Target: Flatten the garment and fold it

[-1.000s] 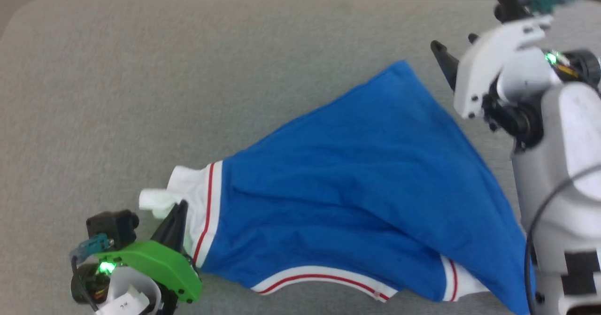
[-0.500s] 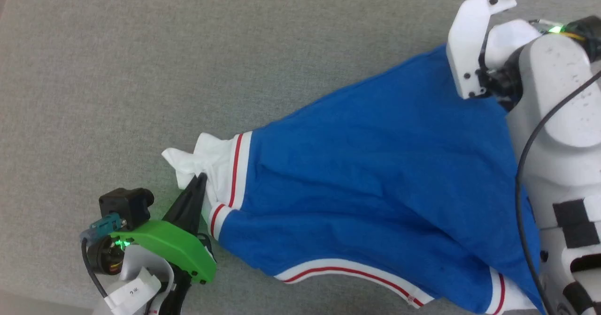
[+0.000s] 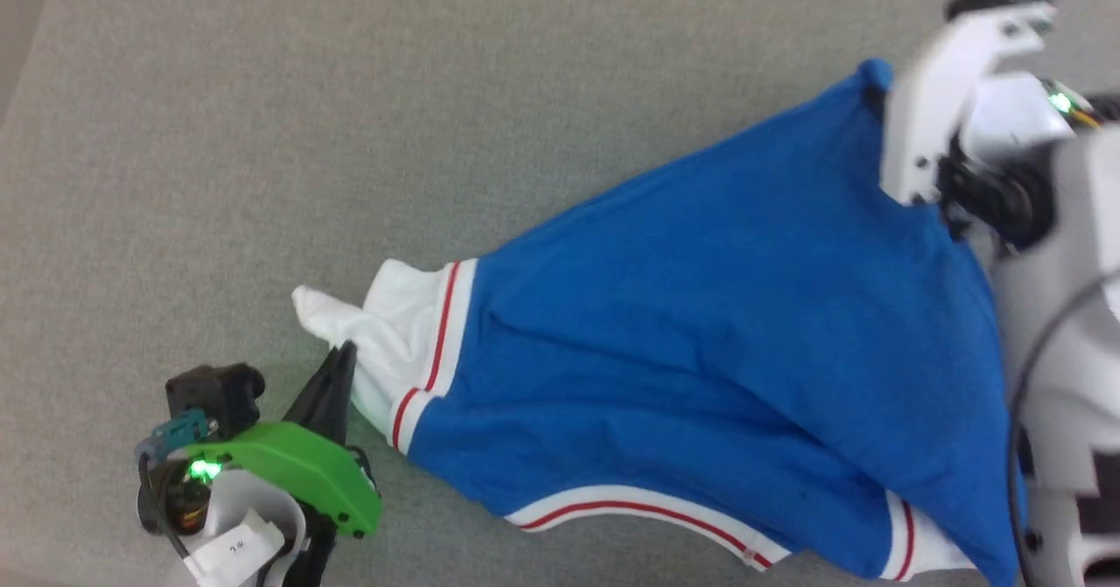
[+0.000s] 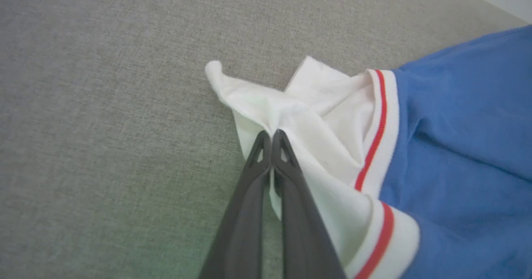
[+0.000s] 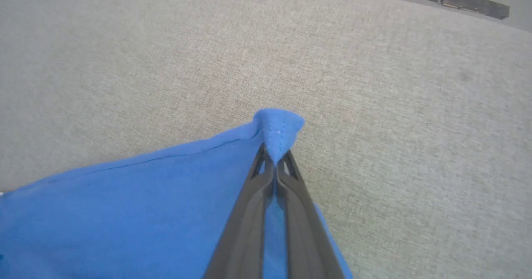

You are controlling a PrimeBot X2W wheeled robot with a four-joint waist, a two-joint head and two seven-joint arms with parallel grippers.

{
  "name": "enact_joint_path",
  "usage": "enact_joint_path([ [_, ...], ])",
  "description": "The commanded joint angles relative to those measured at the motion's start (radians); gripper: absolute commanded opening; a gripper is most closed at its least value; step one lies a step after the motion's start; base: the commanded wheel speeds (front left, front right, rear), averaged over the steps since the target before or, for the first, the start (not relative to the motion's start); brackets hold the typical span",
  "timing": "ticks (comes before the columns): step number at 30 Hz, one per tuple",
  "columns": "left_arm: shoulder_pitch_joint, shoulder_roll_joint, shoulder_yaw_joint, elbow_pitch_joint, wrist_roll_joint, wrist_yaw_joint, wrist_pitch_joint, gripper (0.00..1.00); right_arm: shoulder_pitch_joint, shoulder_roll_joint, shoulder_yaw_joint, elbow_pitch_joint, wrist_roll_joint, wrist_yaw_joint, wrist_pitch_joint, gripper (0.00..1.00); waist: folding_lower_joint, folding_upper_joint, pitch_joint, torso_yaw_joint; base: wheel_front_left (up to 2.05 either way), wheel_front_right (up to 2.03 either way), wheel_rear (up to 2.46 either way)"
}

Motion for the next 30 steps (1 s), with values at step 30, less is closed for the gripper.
enact_joint_path([
  [30, -0.143, 0.073, 0.067, -0.027, -0.104, -0.047, 0.058, 0.00, 0.629, 0.054, -0.301, -0.623, 0.376, -0.002, 0.237, 0.00, 0.0000, 0.0000, -0.306, -0.206, 0.00, 0.00, 0.00],
])
